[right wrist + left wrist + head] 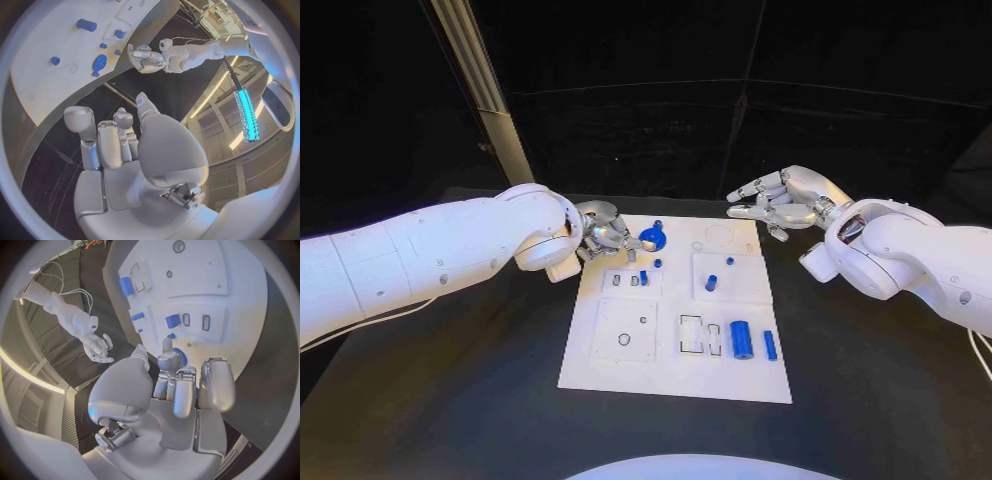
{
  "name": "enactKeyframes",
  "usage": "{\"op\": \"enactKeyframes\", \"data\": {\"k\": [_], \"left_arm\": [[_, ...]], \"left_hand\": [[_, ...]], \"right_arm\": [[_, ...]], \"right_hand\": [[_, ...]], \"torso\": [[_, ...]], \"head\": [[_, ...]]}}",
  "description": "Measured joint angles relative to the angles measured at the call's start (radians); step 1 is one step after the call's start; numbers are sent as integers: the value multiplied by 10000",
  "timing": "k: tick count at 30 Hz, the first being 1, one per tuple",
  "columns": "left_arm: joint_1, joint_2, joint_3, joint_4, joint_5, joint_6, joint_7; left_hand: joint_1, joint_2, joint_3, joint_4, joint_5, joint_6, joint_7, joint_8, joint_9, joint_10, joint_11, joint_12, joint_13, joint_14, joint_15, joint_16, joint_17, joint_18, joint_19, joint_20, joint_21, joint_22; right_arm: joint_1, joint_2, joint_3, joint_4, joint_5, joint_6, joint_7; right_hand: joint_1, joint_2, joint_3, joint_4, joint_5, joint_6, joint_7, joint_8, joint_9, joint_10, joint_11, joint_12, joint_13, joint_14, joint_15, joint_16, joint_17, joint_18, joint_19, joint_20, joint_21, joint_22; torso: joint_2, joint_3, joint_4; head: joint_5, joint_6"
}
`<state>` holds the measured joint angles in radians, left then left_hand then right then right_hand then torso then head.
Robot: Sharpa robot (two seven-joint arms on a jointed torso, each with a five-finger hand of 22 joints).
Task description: Assemble the parts on the task board
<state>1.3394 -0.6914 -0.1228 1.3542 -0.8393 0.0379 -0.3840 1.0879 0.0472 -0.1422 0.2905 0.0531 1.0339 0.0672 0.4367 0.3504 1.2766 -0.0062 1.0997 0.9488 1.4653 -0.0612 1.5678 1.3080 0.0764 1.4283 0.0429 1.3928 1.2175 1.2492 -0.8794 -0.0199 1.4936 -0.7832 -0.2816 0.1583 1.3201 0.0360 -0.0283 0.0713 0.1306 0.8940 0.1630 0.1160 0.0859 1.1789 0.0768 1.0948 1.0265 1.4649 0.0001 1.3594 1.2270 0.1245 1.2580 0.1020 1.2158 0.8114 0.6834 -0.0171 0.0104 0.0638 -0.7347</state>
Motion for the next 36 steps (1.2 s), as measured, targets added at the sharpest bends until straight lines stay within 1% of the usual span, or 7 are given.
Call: {"op": "enactKeyframes", "data": {"k": [4, 9, 13, 19, 27, 34, 36], "left_arm": [[74, 427, -155, -322, -446, 314, -658], [127, 801, -244, -574, -721, 617, -1191], [145, 1061, -268, -728, -848, 807, -1468], [153, 1304, -283, -852, -951, 1093, -1729], [157, 1431, -288, -920, -1031, 1427, -1941], [159, 1508, -289, -999, -1133, 1715, -2050], [159, 1519, -289, -1014, -1153, 1776, -2071]], "left_hand": [[-75, 75, -265, -4, 0, -87, -85, 245, 302, 48, -48, 231, 278, 33, -33, 0, 0, -1, 50, -50, 139, 239], [-75, 75, -439, 4, 1, -175, -68, 373, 502, 48, -47, 315, 409, 19, -47, 0, -1, 0, 82, -81, 195, 358], [-113, 113, -521, 4, 1, -211, -104, 451, 630, 83, -83, 388, 497, -3, -69, 0, -1, 0, 127, -56, 255, 442], [-113, 113, -549, -23, 1, -283, -102, 519, 732, 83, -83, 389, 514, -3, -68, 0, -1, 0, 126, -56, 255, 469], [19, 245, -604, -23, 1, -302, -121, 635, 877, 82, -82, 464, 603, -3, -68, 0, -2, 1, 126, -55, 295, 555], [139, 365, -635, -54, 1, -319, -138, 790, 1042, 175, -103, 580, 732, -4, -67, 0, -2, 2, 162, -90, 339, 672], [217, 378, -659, -78, 2, -319, -138, 791, 1072, 191, -119, 580, 749, -4, -67, 0, -3, -151, 161, -90, 339, 691]], "right_arm": [[8, 76, 0, -44, 24, 92, 21], [8, 115, -1, -91, 27, 155, 37], [8, 152, -1, -126, 27, 180, 49], [8, 220, -2, -181, 27, 204, 56], [8, 253, -2, -236, 26, 219, 59], [8, 289, -2, -267, 25, 220, 80], [8, 297, -2, -273, 25, 219, 86]], "right_hand": [[0, 0, -27, -28, 63, 0, 0, 0, 9, 0, 0, 0, -2, 0, 0, 0, -18, 0, 0, 0, 0, -21], [0, 0, -27, -28, 66, 0, 0, 0, 8, 0, 0, 0, -12, 0, 0, 0, -22, 0, 0, 0, 0, -21], [0, 0, -54, 0, 115, 0, 0, 0, 7, 0, 0, 0, -12, 0, 0, 0, -21, 0, 0, 0, -41, -31], [0, 0, -82, -28, 177, 0, -1, 42, 7, 1, 0, 0, -25, 0, 0, -8, -21, 1, 0, 0, -42, -43], [0, 0, -129, -23, 237, -1, 0, 42, 6, 1, 0, 0, -40, 0, 0, -36, -31, 0, 1, 0, -43, -56], [30, 30, -136, -30, 254, -1, -1, 41, 5, 1, 0, 0, -40, 0, 0, -36, -31, -1, 1, 0, -42, -55], [44, 44, -136, -30, 299, -1, -1, 42, 5, 1, 0, 0, -40, 0, 0, -36, -31, 0, 1, 0, -80, -55]], "torso": [[-12, 10, -5], [-16, 13, -16], [-11, 13, -16], [1, 9, -16], [1, 7, -16], [1, 5, -3], [1, 5, 1]], "head": [[39, -3], [75, -14], [79, -39], [80, -89], [73, -142], [-15, -160], [-22, -161]]}}
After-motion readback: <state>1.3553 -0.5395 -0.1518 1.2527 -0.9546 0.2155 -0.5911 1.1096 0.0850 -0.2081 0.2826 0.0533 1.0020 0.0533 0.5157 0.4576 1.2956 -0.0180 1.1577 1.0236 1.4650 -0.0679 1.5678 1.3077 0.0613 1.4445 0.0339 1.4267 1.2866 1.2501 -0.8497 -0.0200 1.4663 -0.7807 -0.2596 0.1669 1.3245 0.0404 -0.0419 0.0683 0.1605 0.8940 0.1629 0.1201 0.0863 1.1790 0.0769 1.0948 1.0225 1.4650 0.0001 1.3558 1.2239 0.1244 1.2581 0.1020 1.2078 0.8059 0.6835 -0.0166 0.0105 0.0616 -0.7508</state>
